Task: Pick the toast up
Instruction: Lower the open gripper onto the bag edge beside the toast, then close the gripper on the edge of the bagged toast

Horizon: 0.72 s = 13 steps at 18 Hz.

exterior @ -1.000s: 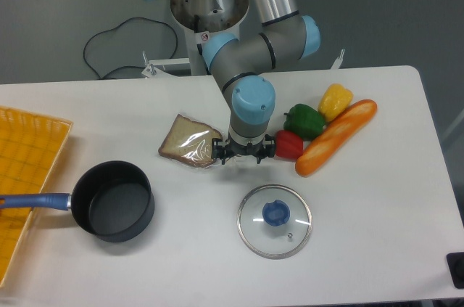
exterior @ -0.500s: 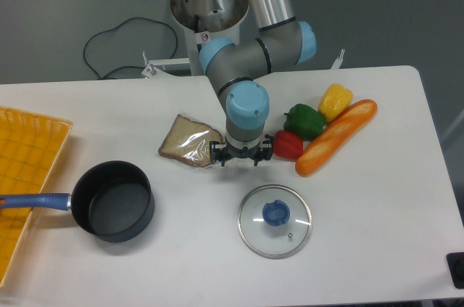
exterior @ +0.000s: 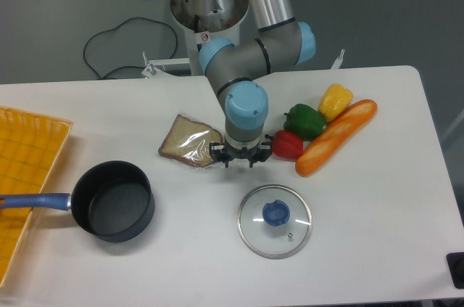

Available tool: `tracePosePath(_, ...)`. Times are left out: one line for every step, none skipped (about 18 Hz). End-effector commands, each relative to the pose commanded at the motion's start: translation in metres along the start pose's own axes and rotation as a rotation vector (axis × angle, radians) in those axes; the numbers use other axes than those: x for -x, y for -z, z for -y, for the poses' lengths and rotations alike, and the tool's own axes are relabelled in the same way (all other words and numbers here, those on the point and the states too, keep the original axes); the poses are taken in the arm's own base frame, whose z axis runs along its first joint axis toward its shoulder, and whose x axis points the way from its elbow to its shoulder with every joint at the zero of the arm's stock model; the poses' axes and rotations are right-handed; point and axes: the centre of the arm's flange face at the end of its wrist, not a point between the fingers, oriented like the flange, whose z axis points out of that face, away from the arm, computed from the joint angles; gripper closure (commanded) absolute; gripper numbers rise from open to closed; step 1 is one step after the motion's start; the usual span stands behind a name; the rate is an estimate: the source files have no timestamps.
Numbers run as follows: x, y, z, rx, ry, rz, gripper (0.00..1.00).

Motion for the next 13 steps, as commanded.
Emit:
tracePosePath(0.0001, 0.0000, -0.0001, 0.001, 0.000, 0.001, 0.56)
tracePosePath(0.0001, 0.0000, -0.0001, 0.001, 0.000, 0.001, 0.58)
tracePosePath(0.0001, 0.0000, -0.0001, 0.001, 0.000, 0.001, 0.60)
tracePosePath(0.0001, 0.0000, -0.0001, 0.001, 0.000, 0.001, 0.62)
tracePosePath(-0.0015, 0.0001, 0.0003, -0.001, -0.002, 0.002, 0.64)
tracePosePath(-0.0024, 0.0000, 0.0005, -0.001, -0.003, 0.002, 0.67)
tracePosePath(-0.0024, 0.0000, 0.0005, -0.001, -0.003, 0.002, 0.69)
tracePosePath(-0.0024, 0.0000, 0.0005, -0.001, -0.003, 0.002, 0.71)
tracePosePath(-0.0022, 0.0007, 0.0009, -0.002, -0.002, 0.003, 0.72)
tracePosePath(-0.0024, -0.0001, 0.0003, 0.001, -0.002, 0.002, 0.73)
tracePosePath(-0.0030, 0.0006, 0.0011, -0.002, -0.003, 0.003, 0.76)
tracePosePath(-0.0032, 0.0000, 0.0006, -0.001, -0.002, 0.002, 0.80)
tracePosePath(-0.0033, -0.0002, 0.0004, 0.001, -0.002, 0.002, 0.83)
